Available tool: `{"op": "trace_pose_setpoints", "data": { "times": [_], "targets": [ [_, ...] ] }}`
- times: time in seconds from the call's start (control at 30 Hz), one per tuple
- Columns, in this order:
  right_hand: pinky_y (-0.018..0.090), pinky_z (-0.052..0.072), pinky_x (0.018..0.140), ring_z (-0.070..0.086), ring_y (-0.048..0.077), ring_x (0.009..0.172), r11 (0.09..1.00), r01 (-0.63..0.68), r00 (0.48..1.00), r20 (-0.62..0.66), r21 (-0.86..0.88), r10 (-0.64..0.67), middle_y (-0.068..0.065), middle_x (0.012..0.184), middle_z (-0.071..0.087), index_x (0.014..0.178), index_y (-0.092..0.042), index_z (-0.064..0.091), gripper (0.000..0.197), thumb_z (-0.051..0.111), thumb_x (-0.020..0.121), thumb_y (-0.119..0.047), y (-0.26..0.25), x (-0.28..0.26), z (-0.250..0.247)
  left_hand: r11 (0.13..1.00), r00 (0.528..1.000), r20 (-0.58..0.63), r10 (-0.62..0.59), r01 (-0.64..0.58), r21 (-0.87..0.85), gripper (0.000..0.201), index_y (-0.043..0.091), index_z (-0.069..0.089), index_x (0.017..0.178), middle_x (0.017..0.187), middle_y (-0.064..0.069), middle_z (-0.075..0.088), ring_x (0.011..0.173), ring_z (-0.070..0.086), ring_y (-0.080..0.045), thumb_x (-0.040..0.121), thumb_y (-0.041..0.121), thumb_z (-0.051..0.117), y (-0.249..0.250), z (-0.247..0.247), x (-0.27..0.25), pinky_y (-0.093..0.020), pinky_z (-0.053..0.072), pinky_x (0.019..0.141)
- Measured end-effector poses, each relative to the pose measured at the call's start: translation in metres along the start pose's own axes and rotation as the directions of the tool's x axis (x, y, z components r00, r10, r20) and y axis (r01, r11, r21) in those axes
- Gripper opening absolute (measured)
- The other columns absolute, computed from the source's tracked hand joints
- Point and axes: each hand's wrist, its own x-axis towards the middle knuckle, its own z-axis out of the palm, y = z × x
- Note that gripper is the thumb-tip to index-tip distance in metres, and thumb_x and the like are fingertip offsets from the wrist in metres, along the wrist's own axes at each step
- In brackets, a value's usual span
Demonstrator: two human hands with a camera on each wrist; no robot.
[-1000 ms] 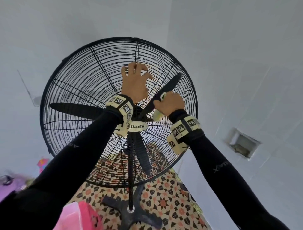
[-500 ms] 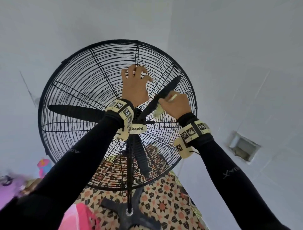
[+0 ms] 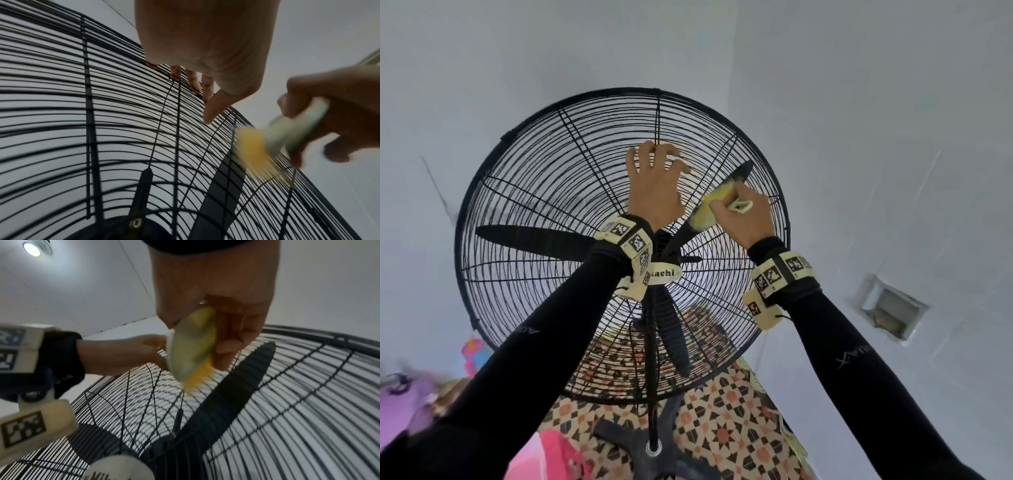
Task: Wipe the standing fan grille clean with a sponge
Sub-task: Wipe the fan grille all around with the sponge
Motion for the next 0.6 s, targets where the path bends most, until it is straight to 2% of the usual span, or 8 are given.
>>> {"op": "trace_pose_setpoints", "data": {
  "times": [0.07, 0.1, 0.2, 0.27, 0.33, 0.43, 0.53, 0.6],
  "targets": [
    [0.026, 0.048, 0.060, 0.062, 0.015, 0.066, 0.955, -0.114, 0.991, 0.029, -0.272, 0.127, 0.002, 0.071, 0.065, 0.080, -0.013, 0.060, 0.024, 0.064, 0.085, -0.036, 0.008, 0.005, -0.004, 1.000, 1.000, 0.012, -0.011, 0.011, 0.007, 0.059, 0.025, 0.065, 0.122, 0.144, -0.004, 0.047, 0.142, 0.033, -0.041, 0.065, 0.016, 0.076, -0.001, -0.001, 0.001, -0.064, 0.018, 0.119],
    [0.027, 0.050, 0.060, 0.063, 0.019, 0.067, 0.950, -0.112, 0.992, 0.024, -0.292, 0.124, 0.003, 0.071, 0.065, 0.080, -0.011, 0.061, 0.026, 0.065, 0.084, -0.036, 0.010, 0.006, -0.008, 1.000, 1.000, 0.010, -0.011, 0.011, 0.008, 0.059, 0.025, 0.065, 0.122, 0.144, -0.003, 0.047, 0.142, 0.033, -0.041, 0.065, 0.016, 0.075, -0.001, -0.001, 0.000, -0.064, 0.018, 0.119],
    [0.023, 0.051, 0.054, 0.061, 0.012, 0.060, 0.986, 0.168, 0.985, 0.045, 0.000, -0.168, -0.006, 0.070, 0.063, 0.084, -0.015, 0.055, 0.014, 0.064, 0.088, -0.024, 0.009, 0.005, -0.011, 1.000, 1.000, -0.005, -0.010, 0.010, 0.007, 0.058, 0.024, 0.066, 0.120, 0.142, -0.004, 0.050, 0.139, 0.036, -0.041, 0.063, 0.017, 0.075, 0.005, -0.002, -0.001, -0.062, 0.020, 0.118],
    [0.030, 0.053, 0.050, 0.061, 0.017, 0.058, 0.962, 0.254, 0.963, 0.062, 0.098, -0.261, -0.004, 0.071, 0.062, 0.089, -0.015, 0.052, 0.009, 0.059, 0.092, -0.020, 0.013, 0.005, -0.009, 1.000, 1.000, 0.013, -0.020, 0.020, 0.024, 0.057, 0.024, 0.066, 0.121, 0.142, -0.004, 0.050, 0.139, 0.036, -0.041, 0.065, 0.017, 0.075, 0.006, -0.004, -0.001, -0.062, 0.020, 0.118],
    [0.033, 0.051, 0.049, 0.057, 0.017, 0.056, 0.984, 0.160, 0.986, 0.036, 0.084, -0.163, -0.002, 0.068, 0.061, 0.086, -0.016, 0.051, 0.010, 0.058, 0.090, -0.022, 0.018, 0.005, -0.007, 0.997, 0.998, 0.053, -0.034, 0.030, 0.069, 0.056, 0.025, 0.066, 0.124, 0.145, -0.004, 0.047, 0.141, 0.034, -0.041, 0.070, 0.018, 0.077, 0.004, -0.006, 0.001, -0.062, 0.020, 0.119],
    [0.021, 0.037, 0.053, 0.048, 0.007, 0.055, 0.999, -0.014, 0.999, 0.044, -0.041, 0.016, -0.006, 0.064, 0.056, 0.075, -0.020, 0.049, 0.020, 0.065, 0.087, -0.024, 0.028, 0.007, -0.011, 0.981, 0.991, 0.125, -0.042, 0.017, 0.193, 0.056, 0.025, 0.063, 0.132, 0.152, -0.007, 0.042, 0.142, 0.033, -0.043, 0.079, 0.015, 0.078, 0.012, -0.012, 0.008, -0.065, 0.021, 0.119],
    [0.020, 0.040, 0.058, 0.055, 0.006, 0.064, 0.998, -0.034, 0.996, 0.080, -0.057, 0.039, -0.006, 0.073, 0.062, 0.077, -0.021, 0.054, 0.018, 0.069, 0.086, -0.027, 0.030, 0.011, -0.020, 0.951, 0.990, 0.135, -0.035, -0.009, 0.308, 0.061, 0.019, 0.054, 0.141, 0.156, -0.012, 0.037, 0.139, 0.037, -0.044, 0.084, 0.010, 0.072, 0.032, -0.023, 0.020, -0.062, 0.028, 0.116],
    [0.020, 0.044, 0.062, 0.054, 0.007, 0.064, 1.000, -0.011, 0.996, 0.088, 0.016, 0.009, -0.004, 0.073, 0.062, 0.076, -0.021, 0.054, 0.017, 0.067, 0.086, -0.024, 0.028, 0.014, -0.027, 0.960, 0.997, 0.071, 0.007, -0.026, 0.278, 0.058, 0.020, 0.049, 0.144, 0.155, -0.011, 0.041, 0.139, 0.039, -0.041, 0.090, 0.019, 0.068, 0.034, -0.027, 0.039, -0.059, 0.033, 0.114]
  ]
}}
